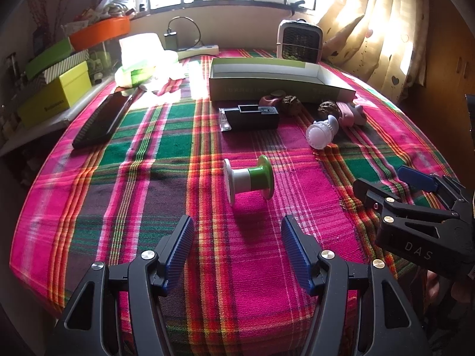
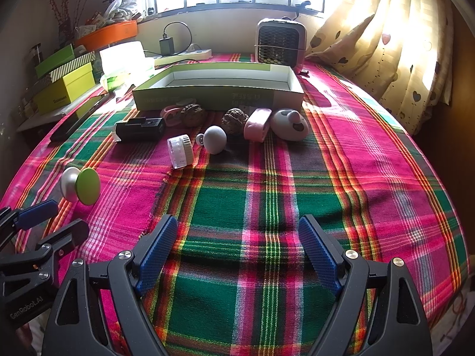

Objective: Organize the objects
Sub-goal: 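Move left gripper to the green-white spool while right gripper approaches the white jar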

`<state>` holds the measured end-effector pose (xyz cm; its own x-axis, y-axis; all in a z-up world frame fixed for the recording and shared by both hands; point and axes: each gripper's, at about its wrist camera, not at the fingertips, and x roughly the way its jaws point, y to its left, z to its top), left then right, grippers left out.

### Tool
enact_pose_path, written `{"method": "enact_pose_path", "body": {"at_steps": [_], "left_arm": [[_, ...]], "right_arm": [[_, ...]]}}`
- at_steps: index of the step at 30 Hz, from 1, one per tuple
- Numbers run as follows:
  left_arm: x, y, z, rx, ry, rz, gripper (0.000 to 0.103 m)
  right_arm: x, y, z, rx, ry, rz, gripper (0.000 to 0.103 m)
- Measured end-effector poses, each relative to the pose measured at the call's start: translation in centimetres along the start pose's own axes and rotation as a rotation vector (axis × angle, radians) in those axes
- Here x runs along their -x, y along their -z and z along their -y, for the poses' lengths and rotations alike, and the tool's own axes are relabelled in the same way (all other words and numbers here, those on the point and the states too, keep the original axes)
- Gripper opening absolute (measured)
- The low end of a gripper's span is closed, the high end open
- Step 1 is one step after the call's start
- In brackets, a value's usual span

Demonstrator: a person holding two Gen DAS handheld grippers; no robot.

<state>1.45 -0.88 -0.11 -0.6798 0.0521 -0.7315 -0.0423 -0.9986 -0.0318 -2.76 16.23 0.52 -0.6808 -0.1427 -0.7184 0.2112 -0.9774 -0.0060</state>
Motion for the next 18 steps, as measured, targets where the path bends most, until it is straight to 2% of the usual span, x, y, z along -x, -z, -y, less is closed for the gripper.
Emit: {"method": "enact_pose_path", "body": {"at_steps": [6, 12, 18], "left_arm": [[0.6, 0.2, -1.4, 0.019, 0.070, 0.002, 0.060], [0.4, -1.1, -1.4, 0.042, 0.145, 0.019, 0.060], [-1.0, -2.4, -0.9, 0.058, 0.129, -0.002, 0.060]], "right_arm": [[0.0, 0.0, 0.0, 0.011, -0.011, -0.005, 0.084], [-0.1, 0.0, 0.3, 0.020, -0.026, -0.003, 0.084], [-0.2, -0.1, 0.4, 0.025, -0.032, -0.001, 0.084]]}}
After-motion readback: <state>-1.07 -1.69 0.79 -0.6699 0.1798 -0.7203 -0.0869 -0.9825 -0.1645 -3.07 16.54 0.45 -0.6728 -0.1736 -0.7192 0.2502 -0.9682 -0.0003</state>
